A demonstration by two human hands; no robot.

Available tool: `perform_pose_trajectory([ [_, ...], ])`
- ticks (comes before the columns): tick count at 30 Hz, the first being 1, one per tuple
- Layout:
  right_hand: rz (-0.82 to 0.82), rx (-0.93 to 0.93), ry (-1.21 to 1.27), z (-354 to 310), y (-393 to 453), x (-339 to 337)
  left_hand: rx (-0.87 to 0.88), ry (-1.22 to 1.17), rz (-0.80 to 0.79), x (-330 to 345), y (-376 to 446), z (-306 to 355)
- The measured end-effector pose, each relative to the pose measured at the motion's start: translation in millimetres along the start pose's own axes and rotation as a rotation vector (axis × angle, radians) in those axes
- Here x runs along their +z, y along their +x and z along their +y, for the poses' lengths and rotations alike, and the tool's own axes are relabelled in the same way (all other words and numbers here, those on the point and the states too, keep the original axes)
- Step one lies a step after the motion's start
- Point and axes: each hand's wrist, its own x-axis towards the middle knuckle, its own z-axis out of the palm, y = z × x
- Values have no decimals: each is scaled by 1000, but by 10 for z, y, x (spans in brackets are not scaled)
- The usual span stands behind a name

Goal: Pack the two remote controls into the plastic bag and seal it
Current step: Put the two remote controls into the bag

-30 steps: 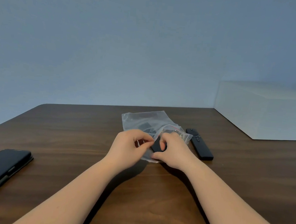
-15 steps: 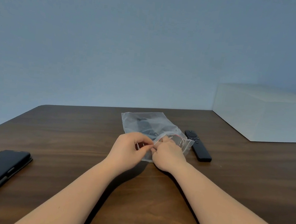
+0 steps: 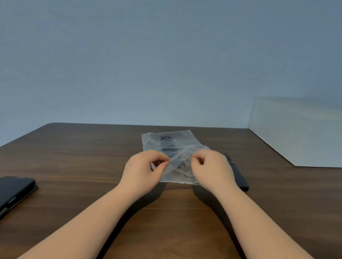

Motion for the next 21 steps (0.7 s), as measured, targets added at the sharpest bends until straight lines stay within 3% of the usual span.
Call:
perform_pose_trajectory([
  [3,239,94,42,41,5,-134,-43,-3,23,-17,-6,-21],
  [6,301,190,-17,115,16,-217,-51,-1,17,-25,-16,-44],
  [13,-133,487,-259,253,32,-225,50,-1,-5,-12,-4,-57],
  [21,-205,528,-62,245,60,-323,93,36,61,0,26,-129],
])
